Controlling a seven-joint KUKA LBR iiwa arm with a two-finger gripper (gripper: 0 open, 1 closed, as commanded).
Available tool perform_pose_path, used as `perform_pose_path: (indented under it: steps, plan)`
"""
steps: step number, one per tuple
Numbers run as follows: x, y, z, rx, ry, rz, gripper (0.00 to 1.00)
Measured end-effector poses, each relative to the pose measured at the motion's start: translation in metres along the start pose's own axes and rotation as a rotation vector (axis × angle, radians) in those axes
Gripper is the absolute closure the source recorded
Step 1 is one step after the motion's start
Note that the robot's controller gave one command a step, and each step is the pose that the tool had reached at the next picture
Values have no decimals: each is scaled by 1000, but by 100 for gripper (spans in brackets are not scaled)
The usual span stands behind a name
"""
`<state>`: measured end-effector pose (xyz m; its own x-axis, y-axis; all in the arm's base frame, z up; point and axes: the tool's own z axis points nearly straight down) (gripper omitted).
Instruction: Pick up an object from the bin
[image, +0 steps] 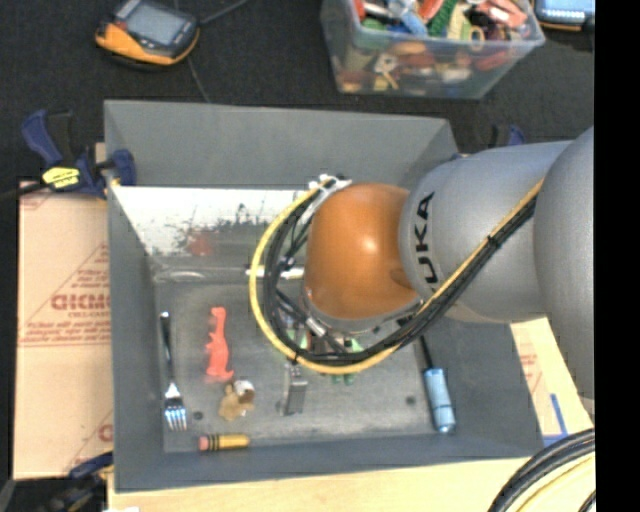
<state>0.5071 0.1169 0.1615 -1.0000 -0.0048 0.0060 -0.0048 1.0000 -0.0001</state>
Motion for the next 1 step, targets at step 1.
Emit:
perform_pose_path:
  steps: [1]
  plan:
    - [-2,-1,-5,-1,-8,5,0]
